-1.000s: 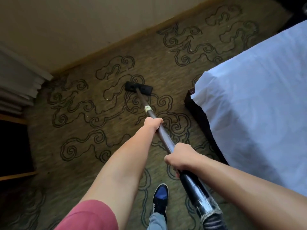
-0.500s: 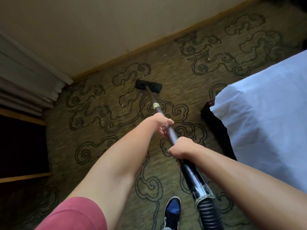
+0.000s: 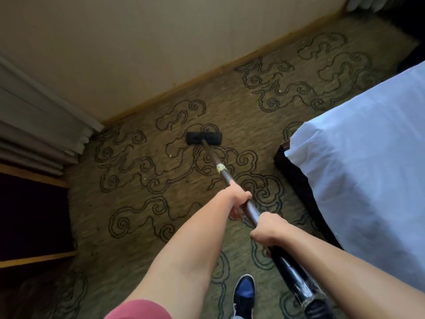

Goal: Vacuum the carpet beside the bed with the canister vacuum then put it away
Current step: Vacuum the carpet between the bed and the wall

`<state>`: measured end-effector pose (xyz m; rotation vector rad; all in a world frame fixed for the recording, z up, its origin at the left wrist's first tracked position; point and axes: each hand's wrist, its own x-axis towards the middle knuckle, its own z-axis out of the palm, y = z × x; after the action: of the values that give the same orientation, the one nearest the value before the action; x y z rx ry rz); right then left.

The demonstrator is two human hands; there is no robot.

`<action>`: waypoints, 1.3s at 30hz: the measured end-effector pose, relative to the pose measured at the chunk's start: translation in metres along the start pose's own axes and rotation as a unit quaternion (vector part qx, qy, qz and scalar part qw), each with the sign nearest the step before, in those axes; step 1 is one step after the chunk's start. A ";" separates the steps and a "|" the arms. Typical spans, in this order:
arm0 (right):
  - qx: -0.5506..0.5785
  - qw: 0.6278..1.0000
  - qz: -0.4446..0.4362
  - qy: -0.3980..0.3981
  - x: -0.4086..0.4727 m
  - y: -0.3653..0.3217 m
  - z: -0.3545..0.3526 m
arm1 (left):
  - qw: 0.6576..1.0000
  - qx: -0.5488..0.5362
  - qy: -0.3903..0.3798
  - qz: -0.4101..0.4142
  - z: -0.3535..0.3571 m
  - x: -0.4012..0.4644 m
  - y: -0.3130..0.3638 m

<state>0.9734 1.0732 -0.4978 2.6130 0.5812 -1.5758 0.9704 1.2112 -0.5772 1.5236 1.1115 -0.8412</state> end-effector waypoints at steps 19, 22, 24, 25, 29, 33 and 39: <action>0.044 0.999 0.017 -0.005 -0.152 0.079 0.077 | 0.936 -0.351 -0.008 -0.024 0.138 -0.120 -0.097; 0.058 0.998 0.010 -0.013 -0.173 0.087 0.073 | 0.936 -0.351 0.003 -0.007 0.153 -0.136 -0.096; 0.046 0.999 0.004 -0.014 -0.185 0.089 0.070 | 0.934 -0.358 0.000 -0.002 0.159 -0.146 -0.096; 0.018 1.000 0.003 -0.012 -0.191 0.090 0.069 | 0.931 -0.364 -0.003 -0.002 0.161 -0.152 -0.096; -0.088 0.996 -0.009 0.002 -0.213 0.086 0.069 | 0.928 -0.374 -0.008 0.000 0.157 -0.172 -0.105; -0.122 0.992 -0.032 0.032 -0.225 0.074 0.070 | 0.912 -0.411 -0.015 -0.001 0.129 -0.183 -0.105; -0.113 0.992 -0.053 0.025 -0.226 0.028 0.062 | 0.886 -0.460 0.065 -0.002 0.054 -0.172 -0.127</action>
<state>0.8366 0.9669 -0.3380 2.4962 0.8596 -1.3791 0.7960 1.1261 -0.4733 0.7689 1.3399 -0.1255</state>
